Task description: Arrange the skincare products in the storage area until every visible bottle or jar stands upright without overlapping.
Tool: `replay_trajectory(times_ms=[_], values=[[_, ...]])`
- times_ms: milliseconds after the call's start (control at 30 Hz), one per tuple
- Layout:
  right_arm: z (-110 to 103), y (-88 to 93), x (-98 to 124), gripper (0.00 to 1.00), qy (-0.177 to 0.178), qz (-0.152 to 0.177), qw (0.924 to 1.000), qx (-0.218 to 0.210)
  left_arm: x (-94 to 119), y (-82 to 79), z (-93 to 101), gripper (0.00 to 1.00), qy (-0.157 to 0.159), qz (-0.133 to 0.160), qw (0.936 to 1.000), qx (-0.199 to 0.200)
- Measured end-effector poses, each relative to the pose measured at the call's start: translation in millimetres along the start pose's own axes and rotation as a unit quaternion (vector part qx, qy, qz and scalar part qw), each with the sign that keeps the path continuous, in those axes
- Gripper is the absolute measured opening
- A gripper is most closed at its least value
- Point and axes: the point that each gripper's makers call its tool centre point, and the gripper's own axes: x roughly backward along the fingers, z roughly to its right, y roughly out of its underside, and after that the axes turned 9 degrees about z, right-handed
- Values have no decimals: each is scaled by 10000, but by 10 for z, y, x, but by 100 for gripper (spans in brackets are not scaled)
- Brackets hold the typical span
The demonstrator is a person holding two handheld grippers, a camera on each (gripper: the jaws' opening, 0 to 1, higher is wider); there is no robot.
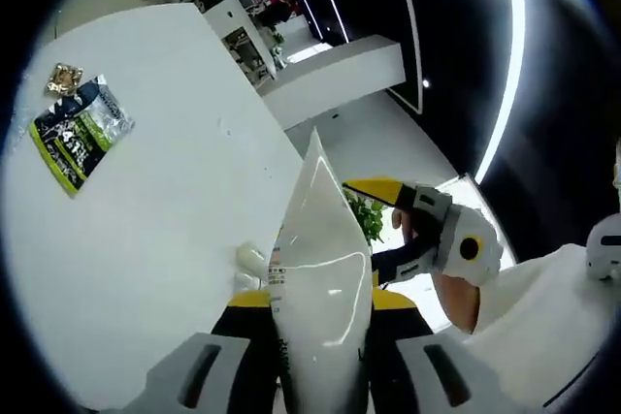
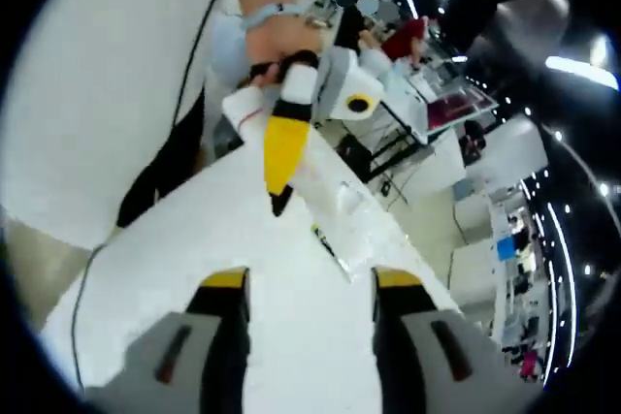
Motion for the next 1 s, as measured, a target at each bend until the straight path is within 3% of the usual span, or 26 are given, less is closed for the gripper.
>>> replay_trajectory(times_ms=[67,100,133,200,233,267,300,333,367,400,433,533,567,633,667,700,800,833,967,1000], values=[[-7,56,27,52,159,68,9961,-861,-15,-13,17,33,25,-2,10000,-63],[-13,70,31,53,258,178,9893,-1423,-24,-14,30,32,64,-9,9999,-96],[-10,79,35,53,324,241,9852,-1668,-28,-16,33,32,71,-9,9999,-106],[-37,62,29,54,432,537,9659,-2494,-48,-16,46,32,108,-16,9998,-149],[-93,48,23,54,365,687,9525,-2946,-61,-11,63,32,147,-25,9998,-159],[-133,37,19,55,305,782,9425,-3234,-69,-6,77,32,172,-33,9997,-175],[-153,31,16,57,281,827,9385,-3341,-77,1,93,32,205,-48,9996,-194],[-164,-19,16,59,297,1098,9243,-3644,-85,7,113,32,251,-63,9994,-230],[-172,-34,20,60,281,1178,9189,-3754,-87,8,118,32,265,-66,9993,-241],[-227,-101,38,61,159,1493,8928,-4247,-86,9,139,31,325,-70,9991,-281],[-223,-125,62,61,181,1696,8759,-4514,-86,7,153,31,363,-66,9989,-286],[-186,-239,119,62,195,2210,8328,-5072,-80,4,178,31,423,-60,9986,-297],[-141,-252,136,63,257,2398,8110,-5330,-77,3,186,31,446,-56,9985,-305],[-107,-317,145,64,263,2640,7868,-5572,-76,4,213,31,538,-71,9981,-290],[-83,-362,142,64,247,2788,7661,-5786,-78,0,239,31,638,-58,9975,-309],[-59,-404,141,64,252,2923,7538,-5880,-79,2,251,31,667,-59,9973,-301],[71,-478,128,63,368,3407,6854,-6425,-103,7,331,31,843,-50,9961,-275],[102,-485,127,63,426,3503,6739,-6491,-106,9,343,31,869,-53,9958,-275],[178,-522,91,58,615,3710,6435,-6667,-129,49,460,31,1105,-198,9933,-282],[162,-546,67,54,568,3676,6465,-6661,-131,67,493,31,1174,-273,9924,-266]])
